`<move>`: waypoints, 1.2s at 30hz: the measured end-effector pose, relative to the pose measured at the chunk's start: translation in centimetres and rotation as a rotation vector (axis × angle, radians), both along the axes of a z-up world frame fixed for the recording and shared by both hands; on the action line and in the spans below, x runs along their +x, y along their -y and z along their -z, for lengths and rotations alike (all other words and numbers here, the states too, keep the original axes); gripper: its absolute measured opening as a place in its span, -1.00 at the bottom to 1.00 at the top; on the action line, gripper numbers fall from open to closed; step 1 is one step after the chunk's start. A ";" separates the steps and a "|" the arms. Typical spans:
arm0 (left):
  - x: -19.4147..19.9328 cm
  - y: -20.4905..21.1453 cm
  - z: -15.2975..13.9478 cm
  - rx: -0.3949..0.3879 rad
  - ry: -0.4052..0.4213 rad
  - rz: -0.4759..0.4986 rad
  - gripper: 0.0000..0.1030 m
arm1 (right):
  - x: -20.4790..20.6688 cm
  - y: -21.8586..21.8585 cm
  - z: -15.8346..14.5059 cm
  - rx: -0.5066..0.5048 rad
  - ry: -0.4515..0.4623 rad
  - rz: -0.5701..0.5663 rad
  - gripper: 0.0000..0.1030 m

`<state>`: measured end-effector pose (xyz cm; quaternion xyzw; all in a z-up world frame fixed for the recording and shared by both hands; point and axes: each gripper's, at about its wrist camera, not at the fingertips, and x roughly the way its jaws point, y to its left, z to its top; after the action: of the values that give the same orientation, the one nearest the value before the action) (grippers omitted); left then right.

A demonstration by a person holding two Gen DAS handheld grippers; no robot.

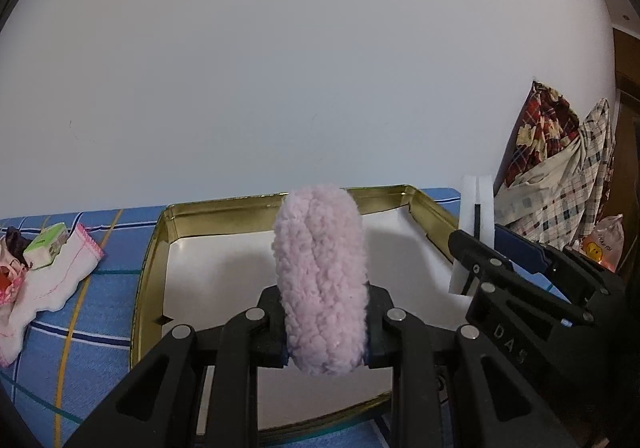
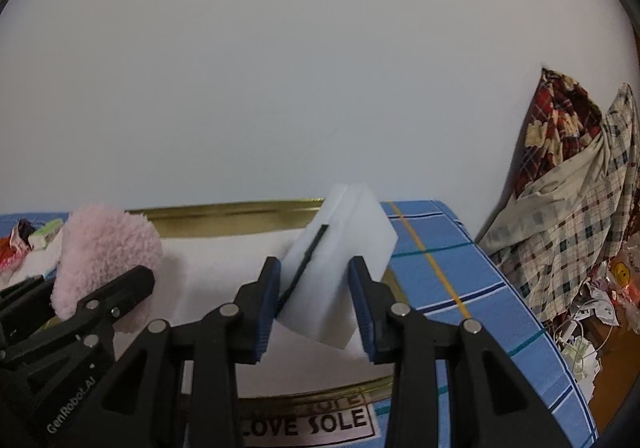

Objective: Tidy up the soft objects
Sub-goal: 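Carry the pink sock and white sponge into the gold tin and release both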

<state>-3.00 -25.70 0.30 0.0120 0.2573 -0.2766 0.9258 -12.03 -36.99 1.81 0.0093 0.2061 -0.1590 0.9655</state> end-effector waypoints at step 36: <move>-1.8 -1.6 -0.8 -0.004 0.043 -0.271 0.71 | -4.2 0.2 -1.7 -0.033 0.261 0.109 0.97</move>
<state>-4.81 -24.09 1.09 -0.0188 0.2364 -0.1490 0.9600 -16.24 -37.19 3.54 0.0253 0.0756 -0.2122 0.9740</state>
